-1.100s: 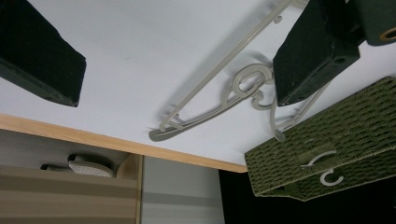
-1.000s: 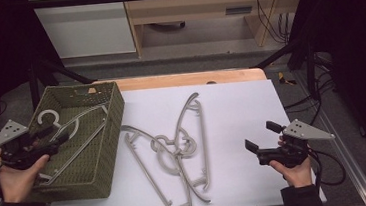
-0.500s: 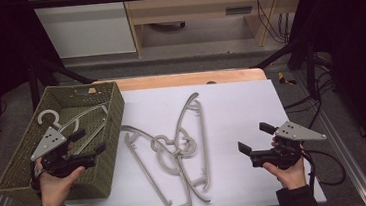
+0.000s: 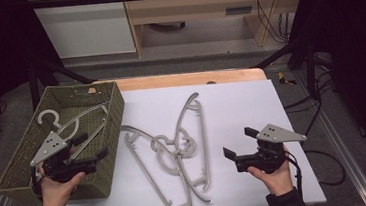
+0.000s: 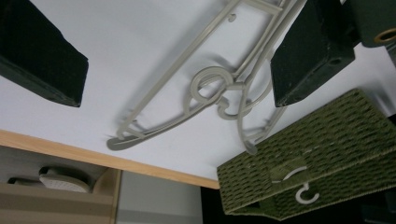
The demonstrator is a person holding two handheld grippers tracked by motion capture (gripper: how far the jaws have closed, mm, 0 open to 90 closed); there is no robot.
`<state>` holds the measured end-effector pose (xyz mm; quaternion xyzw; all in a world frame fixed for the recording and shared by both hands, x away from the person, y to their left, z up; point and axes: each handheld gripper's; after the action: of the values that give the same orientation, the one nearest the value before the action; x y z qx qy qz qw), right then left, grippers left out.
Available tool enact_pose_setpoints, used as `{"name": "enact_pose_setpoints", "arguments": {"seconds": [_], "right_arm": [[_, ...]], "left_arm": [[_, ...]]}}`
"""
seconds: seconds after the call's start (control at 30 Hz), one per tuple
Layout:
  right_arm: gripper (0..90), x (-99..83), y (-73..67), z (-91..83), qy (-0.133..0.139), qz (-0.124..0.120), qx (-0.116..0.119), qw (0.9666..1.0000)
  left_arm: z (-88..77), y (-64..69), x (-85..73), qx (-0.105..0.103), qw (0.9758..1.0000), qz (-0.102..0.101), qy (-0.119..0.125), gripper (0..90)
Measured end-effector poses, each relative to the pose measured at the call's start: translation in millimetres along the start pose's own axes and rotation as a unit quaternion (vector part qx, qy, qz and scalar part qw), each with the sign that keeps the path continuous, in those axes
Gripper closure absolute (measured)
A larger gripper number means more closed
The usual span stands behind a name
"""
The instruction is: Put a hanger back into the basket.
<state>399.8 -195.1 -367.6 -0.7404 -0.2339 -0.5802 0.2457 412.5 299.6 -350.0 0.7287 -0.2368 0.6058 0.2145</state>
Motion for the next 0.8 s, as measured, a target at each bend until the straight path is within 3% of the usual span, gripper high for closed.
{"name": "enact_pose_setpoints", "arguments": {"seconds": [0.27, 0.43, 0.57, 0.8], "right_arm": [[10.7, -8.6, -34.1, 26.3, -0.048, -0.011, 0.027, 0.9984], [18.7, -18.5, -52.6, 42.6, -0.083, -0.013, 0.048, 0.9953], [25.0, -29.7, -65.5, 55.1, -0.116, -0.013, 0.064, 0.9911], [36.6, -53.2, -87.3, 73.3, -0.182, -0.010, 0.084, 0.9797]], "left_arm": [[-0.4, 2.2, -2.1, -0.002, 0.9999, 0.012, -0.003, 12.4], [-0.8, 2.9, -2.6, -0.005, 0.9998, 0.018, -0.005, 12.1], [-0.6, 1.5, -3.5, -0.001, 0.9999, 0.015, -0.006, 12.1], [-2.0, 3.6, -2.4, -0.001, 0.9998, 0.019, -0.007, 12.2]]}}
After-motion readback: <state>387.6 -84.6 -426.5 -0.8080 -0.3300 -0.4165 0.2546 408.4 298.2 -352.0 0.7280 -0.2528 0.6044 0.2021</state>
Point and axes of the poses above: each handheld gripper's, and its own axes: z roughly forward along the jaws, x roughly out of its top, y roughly to its right, and after that the axes turned 10 degrees about y, right-handed
